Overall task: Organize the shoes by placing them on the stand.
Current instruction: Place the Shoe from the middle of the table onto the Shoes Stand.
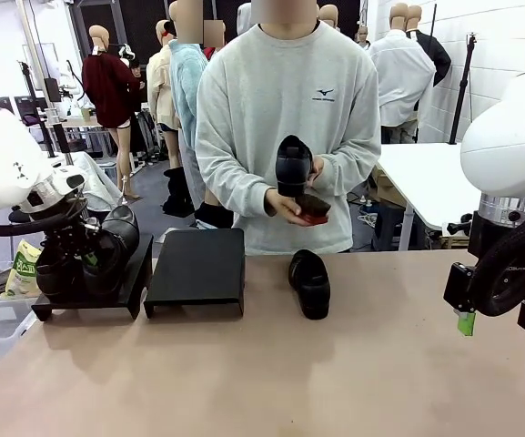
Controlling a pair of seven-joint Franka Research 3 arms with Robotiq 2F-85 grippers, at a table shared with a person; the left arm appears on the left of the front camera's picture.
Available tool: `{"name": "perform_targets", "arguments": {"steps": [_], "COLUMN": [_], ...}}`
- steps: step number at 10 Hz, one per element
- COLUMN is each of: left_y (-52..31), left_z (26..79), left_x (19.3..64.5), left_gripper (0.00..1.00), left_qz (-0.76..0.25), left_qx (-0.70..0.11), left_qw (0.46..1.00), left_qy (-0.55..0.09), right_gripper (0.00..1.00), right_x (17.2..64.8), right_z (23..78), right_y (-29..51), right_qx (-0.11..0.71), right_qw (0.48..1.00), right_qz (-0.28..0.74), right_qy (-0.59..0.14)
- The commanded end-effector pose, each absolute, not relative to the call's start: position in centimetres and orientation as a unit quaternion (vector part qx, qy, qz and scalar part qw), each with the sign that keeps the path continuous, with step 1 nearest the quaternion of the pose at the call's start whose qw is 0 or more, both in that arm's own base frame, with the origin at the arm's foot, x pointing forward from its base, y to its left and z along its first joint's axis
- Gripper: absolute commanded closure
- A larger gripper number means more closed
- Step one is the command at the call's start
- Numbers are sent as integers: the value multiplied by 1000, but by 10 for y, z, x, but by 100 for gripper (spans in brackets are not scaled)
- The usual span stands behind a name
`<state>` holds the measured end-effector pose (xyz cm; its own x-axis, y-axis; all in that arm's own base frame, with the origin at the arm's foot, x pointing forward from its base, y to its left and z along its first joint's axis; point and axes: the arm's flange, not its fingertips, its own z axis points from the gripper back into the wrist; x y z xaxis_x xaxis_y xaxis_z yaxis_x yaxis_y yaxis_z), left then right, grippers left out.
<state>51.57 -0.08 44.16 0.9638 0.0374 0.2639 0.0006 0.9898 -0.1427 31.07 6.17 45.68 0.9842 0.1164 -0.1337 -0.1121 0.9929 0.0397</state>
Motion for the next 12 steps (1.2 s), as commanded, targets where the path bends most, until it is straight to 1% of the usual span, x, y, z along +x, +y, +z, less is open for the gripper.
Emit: {"name": "perform_targets", "arguments": {"steps": [1,4,8,12], "left_y": [0,0,2,3], "left_z": [439,431,428,427], "left_x": [521,526,527,530], "left_gripper": [100,100,100,20], "left_qz": [-7,-11,2,-5], "left_qx": [-77,-81,-91,-75], "left_qw": [984,984,986,988], "left_qy": [-159,-158,-139,-135], "right_gripper": [0,0,0,0], "right_x": [310,310,310,310], "right_z": [458,458,458,458], "right_y": [61,61,61,61], "right_qx": [17,17,17,17], "right_qw": [995,995,995,995], "right_qz": [64,64,64,64], "right_qy": [71,71,71,71]}}
